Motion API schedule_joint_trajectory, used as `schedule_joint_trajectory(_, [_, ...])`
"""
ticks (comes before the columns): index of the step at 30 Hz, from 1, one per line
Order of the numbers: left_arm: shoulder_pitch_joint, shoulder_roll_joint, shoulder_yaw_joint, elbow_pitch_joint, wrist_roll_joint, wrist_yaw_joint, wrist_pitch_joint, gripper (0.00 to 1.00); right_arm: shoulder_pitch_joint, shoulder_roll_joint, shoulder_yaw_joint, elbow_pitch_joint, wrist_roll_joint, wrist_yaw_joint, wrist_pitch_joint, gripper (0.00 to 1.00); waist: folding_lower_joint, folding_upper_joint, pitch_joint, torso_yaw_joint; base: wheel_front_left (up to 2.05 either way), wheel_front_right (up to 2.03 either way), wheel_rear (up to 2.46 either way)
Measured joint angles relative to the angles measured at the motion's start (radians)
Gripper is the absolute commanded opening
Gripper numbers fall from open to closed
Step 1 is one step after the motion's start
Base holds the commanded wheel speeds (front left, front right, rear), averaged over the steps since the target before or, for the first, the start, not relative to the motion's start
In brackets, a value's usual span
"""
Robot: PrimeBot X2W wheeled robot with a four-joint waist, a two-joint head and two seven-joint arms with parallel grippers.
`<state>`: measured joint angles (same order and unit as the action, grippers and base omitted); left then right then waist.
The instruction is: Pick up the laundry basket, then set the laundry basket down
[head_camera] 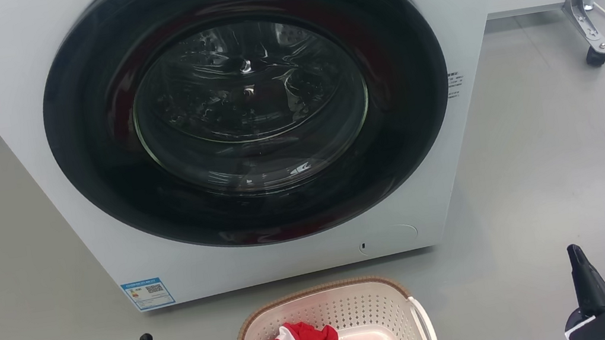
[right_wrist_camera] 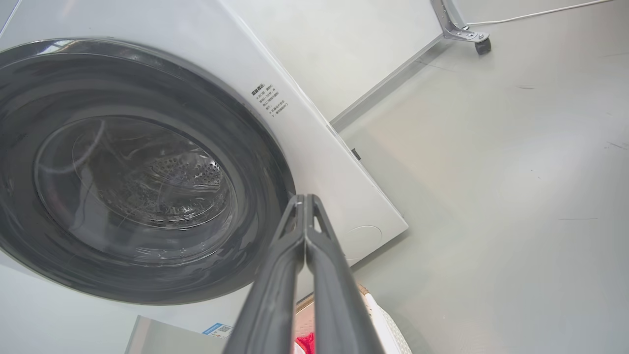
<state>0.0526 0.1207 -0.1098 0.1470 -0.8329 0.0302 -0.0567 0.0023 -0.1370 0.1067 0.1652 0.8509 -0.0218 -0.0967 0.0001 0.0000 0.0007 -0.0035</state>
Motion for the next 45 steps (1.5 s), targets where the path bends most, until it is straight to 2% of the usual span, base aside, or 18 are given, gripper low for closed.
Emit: schedule_joint_trajectory(45, [-0.093, -0.054, 0.139, 0.101, -0.536, -0.102, 0.119, 0.00, -0.060, 0.064, -0.168, 0.094, 0.523, 0.097, 0.149, 0.00, 0.0000, 0.0001, 0.001, 0.002, 0.00, 0.00, 0.00])
